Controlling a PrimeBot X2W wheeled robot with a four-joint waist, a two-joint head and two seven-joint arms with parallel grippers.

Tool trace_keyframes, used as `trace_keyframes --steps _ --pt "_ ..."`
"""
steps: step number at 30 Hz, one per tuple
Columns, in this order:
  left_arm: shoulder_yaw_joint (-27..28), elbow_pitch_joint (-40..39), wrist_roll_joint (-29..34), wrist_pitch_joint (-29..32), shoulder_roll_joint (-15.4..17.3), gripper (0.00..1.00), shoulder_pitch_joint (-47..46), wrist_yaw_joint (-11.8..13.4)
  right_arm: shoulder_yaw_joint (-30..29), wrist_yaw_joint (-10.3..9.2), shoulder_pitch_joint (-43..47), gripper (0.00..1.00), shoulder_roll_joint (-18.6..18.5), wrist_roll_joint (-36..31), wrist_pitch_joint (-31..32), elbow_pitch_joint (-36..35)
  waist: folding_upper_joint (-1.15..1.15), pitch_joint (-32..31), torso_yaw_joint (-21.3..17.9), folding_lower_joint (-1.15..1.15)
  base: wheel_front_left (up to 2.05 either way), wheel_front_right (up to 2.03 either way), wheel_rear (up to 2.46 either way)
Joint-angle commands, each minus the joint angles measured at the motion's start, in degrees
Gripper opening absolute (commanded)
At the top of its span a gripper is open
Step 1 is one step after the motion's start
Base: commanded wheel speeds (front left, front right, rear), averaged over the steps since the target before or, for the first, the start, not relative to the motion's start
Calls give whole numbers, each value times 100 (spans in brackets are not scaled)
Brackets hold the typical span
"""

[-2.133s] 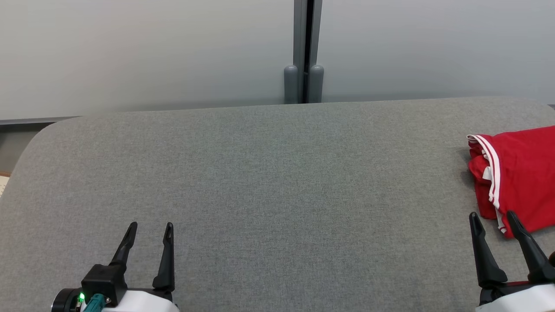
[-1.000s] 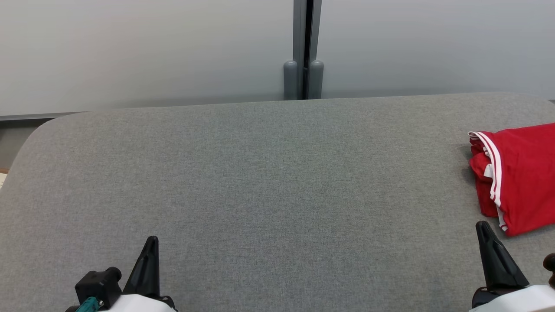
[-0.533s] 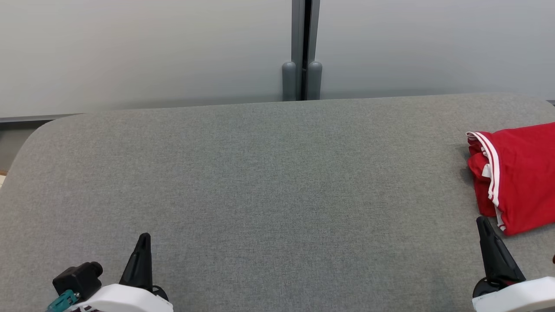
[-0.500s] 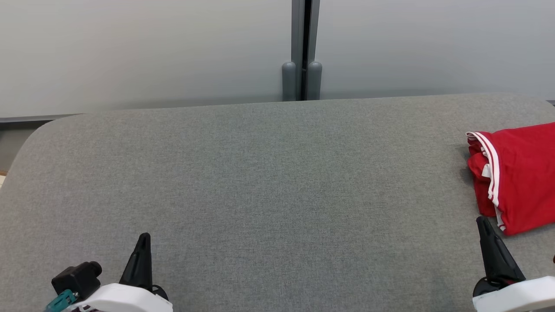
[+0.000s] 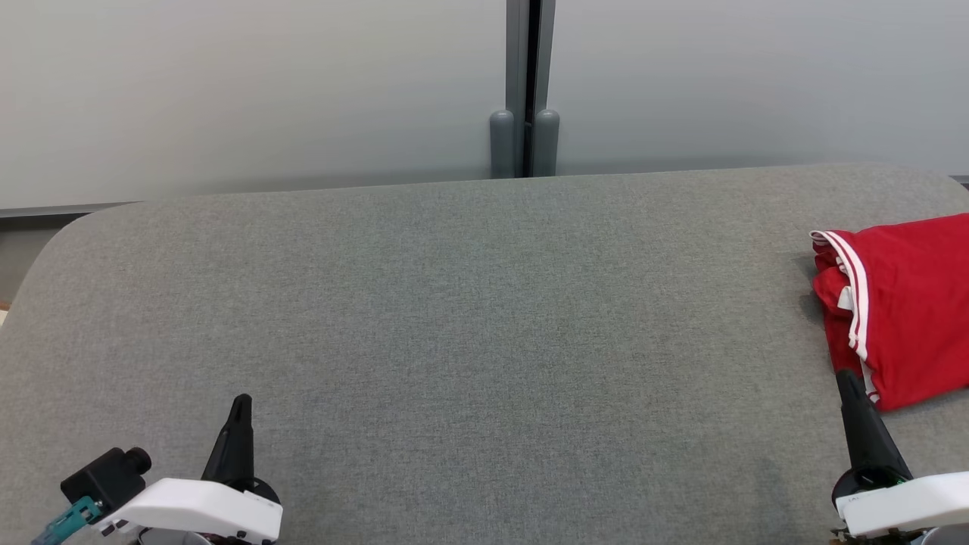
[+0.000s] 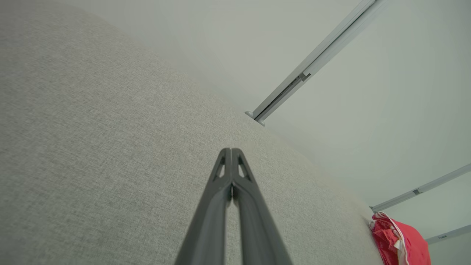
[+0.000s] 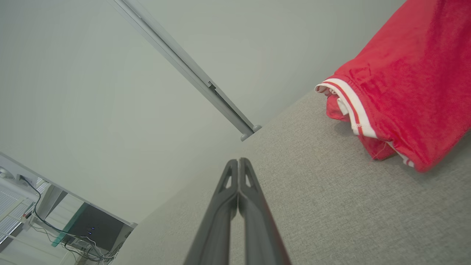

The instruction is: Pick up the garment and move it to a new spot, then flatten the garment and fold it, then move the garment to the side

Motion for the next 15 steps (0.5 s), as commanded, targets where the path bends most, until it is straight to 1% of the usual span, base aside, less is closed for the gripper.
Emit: trace_keyframes --steps 1,15 --pt "108 -45 -247 45 3 0 -211 -80 -27 0 -173 0 -17 266 -36 -1 0 -3 -4 0 0 0 0" --pt "372 27 -1133 269 -113 0 -312 -283 -68 0 -376 0 30 1225 -21 284 0 -24 -27 0 0 0 0"
